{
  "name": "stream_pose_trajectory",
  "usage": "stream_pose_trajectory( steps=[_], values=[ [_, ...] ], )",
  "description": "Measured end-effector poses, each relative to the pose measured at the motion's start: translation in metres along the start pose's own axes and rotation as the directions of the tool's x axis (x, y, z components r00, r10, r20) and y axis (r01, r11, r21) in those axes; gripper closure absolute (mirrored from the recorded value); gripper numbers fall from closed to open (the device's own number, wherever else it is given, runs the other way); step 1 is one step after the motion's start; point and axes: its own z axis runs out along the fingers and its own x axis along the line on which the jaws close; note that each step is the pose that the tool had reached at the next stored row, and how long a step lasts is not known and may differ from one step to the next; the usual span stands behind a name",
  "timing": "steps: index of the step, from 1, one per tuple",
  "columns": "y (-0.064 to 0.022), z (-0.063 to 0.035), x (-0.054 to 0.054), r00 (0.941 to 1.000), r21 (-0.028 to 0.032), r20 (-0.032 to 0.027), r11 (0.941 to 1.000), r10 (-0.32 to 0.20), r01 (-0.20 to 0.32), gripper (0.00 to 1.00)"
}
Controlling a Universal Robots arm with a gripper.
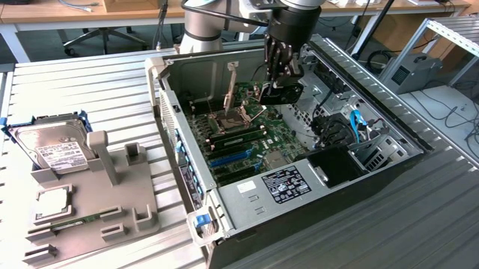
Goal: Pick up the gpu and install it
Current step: 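Insert the gpu into the slot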
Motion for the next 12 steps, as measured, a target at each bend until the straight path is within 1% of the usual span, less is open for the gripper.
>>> stream_pose_trajectory(
  steps=[12],
  values=[
    [0.0000, 0.0000, 0.0000, 0.9999, -0.0003, 0.0005, 0.9999, -0.017, 0.017, 0.74]
  ],
)
